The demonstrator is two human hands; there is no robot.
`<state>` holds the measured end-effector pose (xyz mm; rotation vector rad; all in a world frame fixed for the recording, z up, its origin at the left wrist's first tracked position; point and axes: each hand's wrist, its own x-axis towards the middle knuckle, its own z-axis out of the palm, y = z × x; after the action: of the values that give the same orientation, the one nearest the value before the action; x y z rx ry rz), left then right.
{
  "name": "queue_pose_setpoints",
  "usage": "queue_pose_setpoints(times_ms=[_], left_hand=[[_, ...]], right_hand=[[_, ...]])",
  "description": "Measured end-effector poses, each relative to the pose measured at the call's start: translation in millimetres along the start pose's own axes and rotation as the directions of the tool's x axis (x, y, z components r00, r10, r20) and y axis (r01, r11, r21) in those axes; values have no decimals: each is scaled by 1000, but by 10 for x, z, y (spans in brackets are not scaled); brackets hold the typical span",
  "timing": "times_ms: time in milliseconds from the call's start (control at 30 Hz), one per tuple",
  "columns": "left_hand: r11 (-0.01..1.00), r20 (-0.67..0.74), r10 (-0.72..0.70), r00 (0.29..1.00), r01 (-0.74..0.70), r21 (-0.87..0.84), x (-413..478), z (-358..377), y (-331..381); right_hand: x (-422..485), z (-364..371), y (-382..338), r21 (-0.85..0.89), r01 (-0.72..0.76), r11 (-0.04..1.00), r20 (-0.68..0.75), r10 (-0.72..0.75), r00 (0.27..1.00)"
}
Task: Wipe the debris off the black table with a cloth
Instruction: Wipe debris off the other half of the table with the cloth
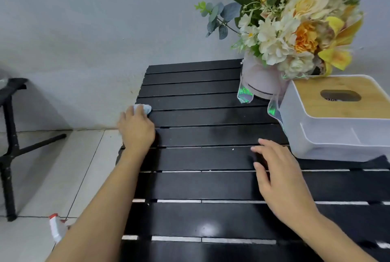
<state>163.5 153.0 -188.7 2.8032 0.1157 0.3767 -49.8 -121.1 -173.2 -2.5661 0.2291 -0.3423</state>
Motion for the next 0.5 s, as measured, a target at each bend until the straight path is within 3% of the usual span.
queue_pose_setpoints(times_ms=[67,133,233,300,333,400,500], left_hand=[[999,34,-4,999,3,35,42,137,410],[987,67,163,984,-163,-3,-130,191,784],[865,88,491,866,-474,-162,-771,103,962],[795,146,596,789,-556,-242,-1327,-96,776],[789,167,606,777,-563,-246,-1584,-235,609],[832,131,550,825,-527,-176,-1853,-438,144],[976,53,215,975,-213,-36,-1581,-504,-375]], right_hand=[[-252,-40,-12,-19,-13,1000,-10,13,1000],[-384,-47,13,-72,-17,997,-25,15,1000],[-464,-40,73,-176,-3,984,-7,2,1000],[-512,-50,82,-222,-10,975,15,14,1000],[-543,-61,94,-234,-16,972,39,26,999],[-592,-96,120,-242,-7,970,77,27,997],[-625,-103,149,-250,14,968,112,14,994]])
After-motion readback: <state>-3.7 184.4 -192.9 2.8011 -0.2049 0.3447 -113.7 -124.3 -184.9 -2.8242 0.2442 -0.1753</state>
